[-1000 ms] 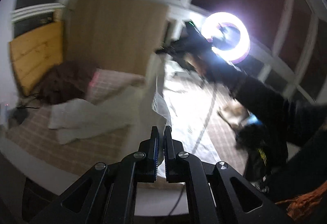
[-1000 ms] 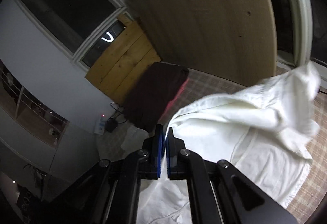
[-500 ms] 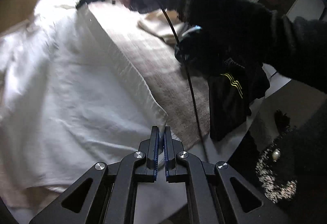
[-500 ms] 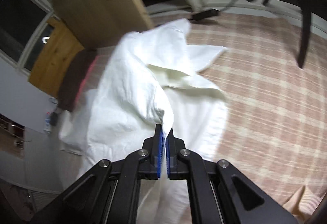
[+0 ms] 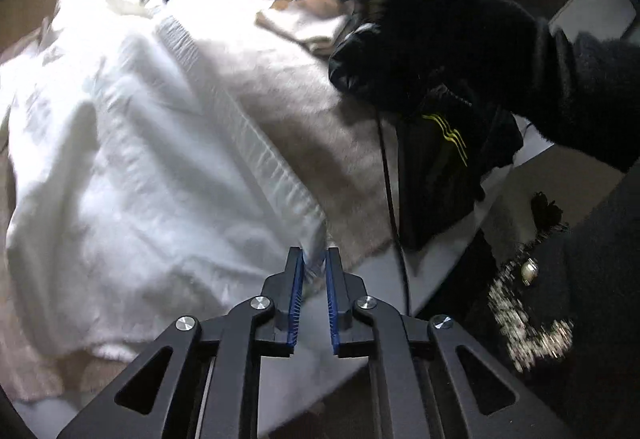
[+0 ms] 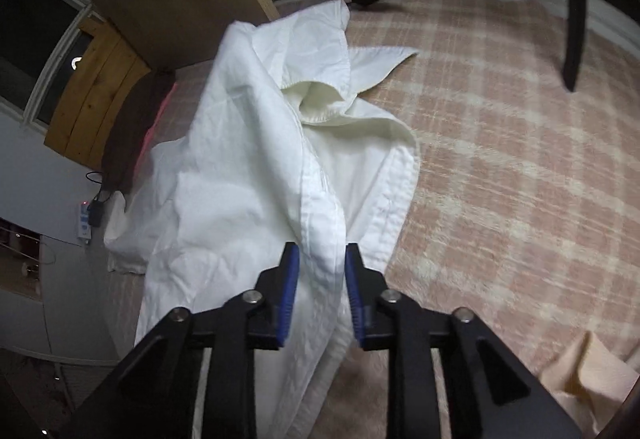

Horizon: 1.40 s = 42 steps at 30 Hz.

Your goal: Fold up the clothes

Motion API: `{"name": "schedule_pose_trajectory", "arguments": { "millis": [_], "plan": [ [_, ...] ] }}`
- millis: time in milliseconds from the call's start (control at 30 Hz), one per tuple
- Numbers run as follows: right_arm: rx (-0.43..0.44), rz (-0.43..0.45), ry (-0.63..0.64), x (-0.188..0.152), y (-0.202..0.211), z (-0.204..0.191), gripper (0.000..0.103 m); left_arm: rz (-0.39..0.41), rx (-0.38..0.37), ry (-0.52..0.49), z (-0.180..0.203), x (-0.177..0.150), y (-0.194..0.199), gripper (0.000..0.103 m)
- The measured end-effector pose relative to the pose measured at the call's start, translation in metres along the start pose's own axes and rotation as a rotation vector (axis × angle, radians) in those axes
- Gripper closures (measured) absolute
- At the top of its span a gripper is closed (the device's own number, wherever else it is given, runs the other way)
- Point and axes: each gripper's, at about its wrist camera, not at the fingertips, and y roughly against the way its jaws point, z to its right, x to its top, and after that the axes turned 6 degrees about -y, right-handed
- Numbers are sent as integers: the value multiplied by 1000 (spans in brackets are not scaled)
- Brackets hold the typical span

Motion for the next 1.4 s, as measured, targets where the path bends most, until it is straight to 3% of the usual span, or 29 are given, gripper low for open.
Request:
{"name": "schedule_pose_trajectory", "arguments": {
  "millis": [167,233,333,500,633,733,767,800,833,867,967,1067,1100,1167,1267,1333,1400],
  "plan": [
    [74,92,-13,-29,60,7,77,42,96,68,-21,-12,60,75],
    [132,107,-26,-51,81,10,77,76,166,112,-39,-20,90,62],
    [186,122,-41,-95,103,8,72,124,257,180,-67,-31,130,56],
    [194,79,-94,-181,97,6,71,92,254,216,-110,-32,125,56],
    [99,58,-124,-247,79,-12,71,10,190,77,-106,-20,88,56],
    [26,55,-139,-290,65,-33,71,-42,216,-20,-104,-13,65,55],
    [14,60,-147,-298,61,-38,71,-59,201,-29,-109,-13,59,58],
    [2,65,-156,-306,57,-43,71,-80,160,-13,-117,-13,55,67],
    [-14,70,-166,-312,53,-47,71,-101,117,4,-125,-13,51,94],
    [-31,75,-175,-318,48,-51,71,-121,75,20,-133,-13,46,103],
    [-122,91,-160,-328,40,-61,71,-103,-58,73,-144,-10,63,102],
    [-169,103,-162,-334,39,-68,71,45,-363,211,-156,-7,106,102],
    [-179,111,-168,-336,40,-69,71,81,-402,233,-161,-8,116,102],
    [-197,124,-174,-340,40,-70,71,71,-309,215,-169,-13,118,100],
    [-221,131,-170,-344,38,-73,71,-90,-87,203,-183,-29,84,92],
    [-241,135,-163,-347,38,-76,71,-154,-43,234,-189,-37,69,90],
    [-267,163,-114,-345,42,-91,71,-119,-74,225,-182,-36,73,83]
  ]
}}
